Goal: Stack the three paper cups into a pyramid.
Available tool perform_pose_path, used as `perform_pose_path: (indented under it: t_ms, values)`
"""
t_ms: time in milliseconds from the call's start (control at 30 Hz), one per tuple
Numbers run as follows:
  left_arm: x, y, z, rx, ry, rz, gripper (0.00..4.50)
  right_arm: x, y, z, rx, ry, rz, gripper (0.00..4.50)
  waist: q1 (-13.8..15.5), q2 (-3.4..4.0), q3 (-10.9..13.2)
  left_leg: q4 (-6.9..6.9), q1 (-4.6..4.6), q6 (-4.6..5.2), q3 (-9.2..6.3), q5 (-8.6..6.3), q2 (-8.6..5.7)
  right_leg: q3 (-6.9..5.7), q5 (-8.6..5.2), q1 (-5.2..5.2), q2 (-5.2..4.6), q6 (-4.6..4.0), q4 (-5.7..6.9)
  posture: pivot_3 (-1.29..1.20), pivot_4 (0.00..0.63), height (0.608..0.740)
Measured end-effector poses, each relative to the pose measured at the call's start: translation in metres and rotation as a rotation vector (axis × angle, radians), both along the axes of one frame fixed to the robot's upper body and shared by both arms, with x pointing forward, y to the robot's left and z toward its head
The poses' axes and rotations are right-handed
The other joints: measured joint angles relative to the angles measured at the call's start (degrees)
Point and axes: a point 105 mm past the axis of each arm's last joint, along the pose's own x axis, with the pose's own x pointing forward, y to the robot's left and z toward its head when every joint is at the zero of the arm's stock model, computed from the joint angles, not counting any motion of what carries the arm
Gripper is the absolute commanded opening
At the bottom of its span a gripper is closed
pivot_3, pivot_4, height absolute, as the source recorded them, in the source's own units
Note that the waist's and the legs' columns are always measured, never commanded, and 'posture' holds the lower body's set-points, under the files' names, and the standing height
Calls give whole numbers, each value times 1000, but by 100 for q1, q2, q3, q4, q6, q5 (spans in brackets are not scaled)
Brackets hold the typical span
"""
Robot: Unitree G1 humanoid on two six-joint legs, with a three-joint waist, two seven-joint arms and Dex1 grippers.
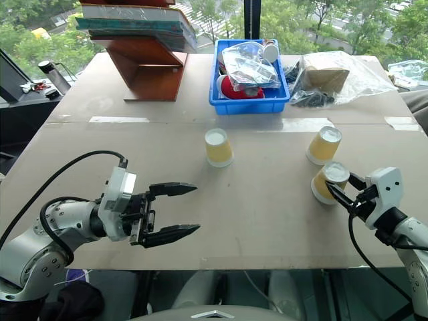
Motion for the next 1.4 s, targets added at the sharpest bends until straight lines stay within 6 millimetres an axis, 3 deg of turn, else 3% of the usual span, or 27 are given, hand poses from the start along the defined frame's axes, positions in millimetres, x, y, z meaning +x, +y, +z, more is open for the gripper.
perform_pose_path:
  t_ms: [200,333,500,667,900,1400]
  values:
    - [-3,10,-10,11,8,61,4500,-3,40,14,-8,-14,173,2245,-26,2,1,0,2,11,0,-6,3,1,0,0,1,0,0,0,150,740]
    - [-4,22,-21,-1,36,137,4500,6,80,26,9,-56,303,2245,-14,0,3,0,1,10,-2,-6,2,-1,0,-1,0,0,-1,0,150,740]
    - [-7,30,-24,14,25,174,4500,21,106,28,3,-75,367,2245,7,-4,5,1,-4,-6,-9,3,-1,-9,0,-1,-3,0,-5,0,150,740]
    - [-8,38,-22,24,15,208,4500,26,106,15,-15,-33,376,2245,1,-4,5,0,-10,-7,-12,4,-1,-13,0,-1,-3,0,-12,0,150,740]
    - [-14,33,-20,10,3,198,4500,23,99,0,-10,6,381,2245,-4,-3,5,0,-8,-3,-12,2,0,-13,0,-1,-3,0,-11,0,150,740]
    - [-15,34,-19,7,-8,199,4500,15,104,4,-5,-15,411,2245,-5,-3,5,0,-8,-5,-12,3,-1,-13,0,-1,-3,0,-10,0,150,740]
